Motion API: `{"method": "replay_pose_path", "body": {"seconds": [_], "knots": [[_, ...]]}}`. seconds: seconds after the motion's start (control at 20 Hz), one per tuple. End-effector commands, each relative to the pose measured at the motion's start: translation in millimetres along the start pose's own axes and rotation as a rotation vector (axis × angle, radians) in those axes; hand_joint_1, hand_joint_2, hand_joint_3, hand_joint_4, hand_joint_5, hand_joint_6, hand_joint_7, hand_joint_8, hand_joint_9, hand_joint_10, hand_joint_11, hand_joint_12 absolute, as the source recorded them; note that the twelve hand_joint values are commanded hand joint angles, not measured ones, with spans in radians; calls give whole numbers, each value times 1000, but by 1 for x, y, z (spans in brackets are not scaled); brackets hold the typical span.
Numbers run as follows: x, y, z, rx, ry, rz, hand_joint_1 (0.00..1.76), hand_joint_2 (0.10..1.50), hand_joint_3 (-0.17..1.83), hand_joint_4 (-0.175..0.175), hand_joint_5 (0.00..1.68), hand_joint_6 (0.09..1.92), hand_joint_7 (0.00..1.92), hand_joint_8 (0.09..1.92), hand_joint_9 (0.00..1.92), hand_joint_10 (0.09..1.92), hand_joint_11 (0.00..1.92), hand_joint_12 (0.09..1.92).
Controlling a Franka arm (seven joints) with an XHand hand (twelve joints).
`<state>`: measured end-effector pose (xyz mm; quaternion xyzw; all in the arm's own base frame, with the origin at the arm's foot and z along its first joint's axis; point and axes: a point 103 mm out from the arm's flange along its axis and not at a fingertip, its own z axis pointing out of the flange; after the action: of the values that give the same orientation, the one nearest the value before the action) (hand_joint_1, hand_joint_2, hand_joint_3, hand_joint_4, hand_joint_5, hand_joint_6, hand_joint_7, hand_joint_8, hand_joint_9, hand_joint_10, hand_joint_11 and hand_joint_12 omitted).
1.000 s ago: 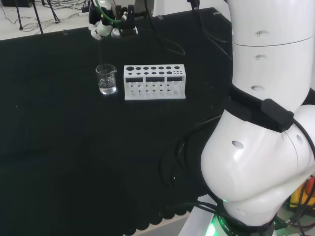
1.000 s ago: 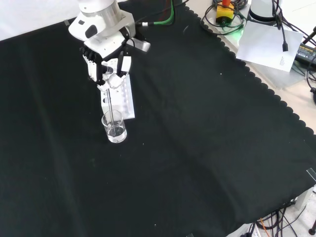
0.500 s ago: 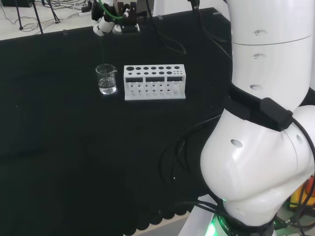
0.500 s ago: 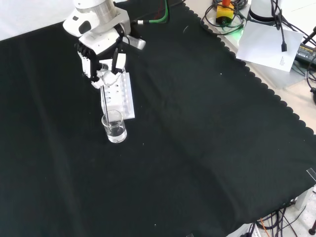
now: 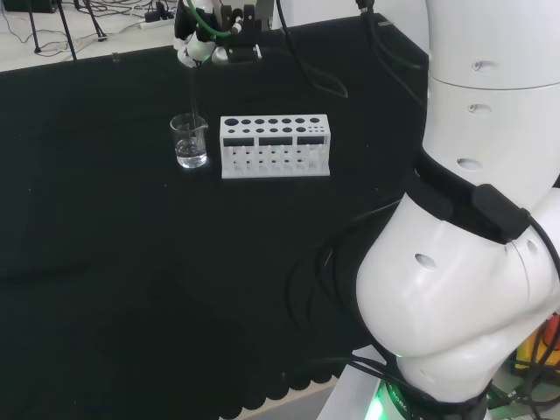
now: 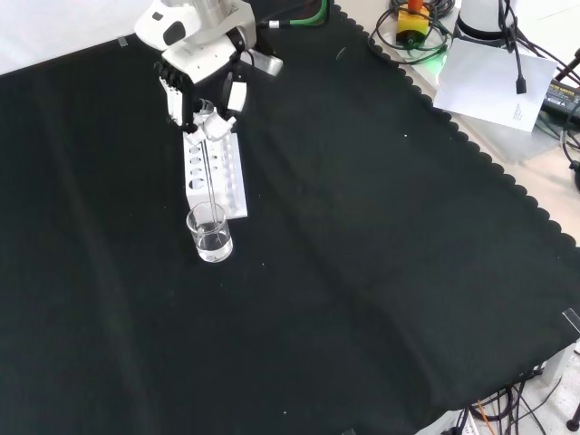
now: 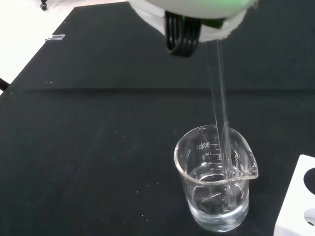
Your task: Stir in the beaker to the left of the white test tube rack with the glass rod.
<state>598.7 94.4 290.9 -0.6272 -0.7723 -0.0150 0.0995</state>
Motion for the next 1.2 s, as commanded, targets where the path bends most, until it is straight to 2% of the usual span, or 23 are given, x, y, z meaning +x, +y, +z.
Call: {"method": "replay_pose_path", "body": {"seconds": [0.05,0.2,0.45,0.7,1.2], "knots": [[14,8,12,15,-3,-24,1314,755,563,-175,1171,518,1192,1067,1638,820,1620,705],[27,16,18,24,-4,-45,1314,755,564,-175,1172,517,1193,1067,1638,820,1620,705],[30,24,17,18,-20,-50,1314,755,564,-175,1173,515,1193,1067,1639,821,1621,706],[18,29,9,5,-29,-38,1314,755,563,-175,1173,514,1193,1066,1639,822,1621,707],[-5,17,4,-2,-27,2,1314,758,558,-175,1173,511,1193,1064,1641,821,1621,709]]}}
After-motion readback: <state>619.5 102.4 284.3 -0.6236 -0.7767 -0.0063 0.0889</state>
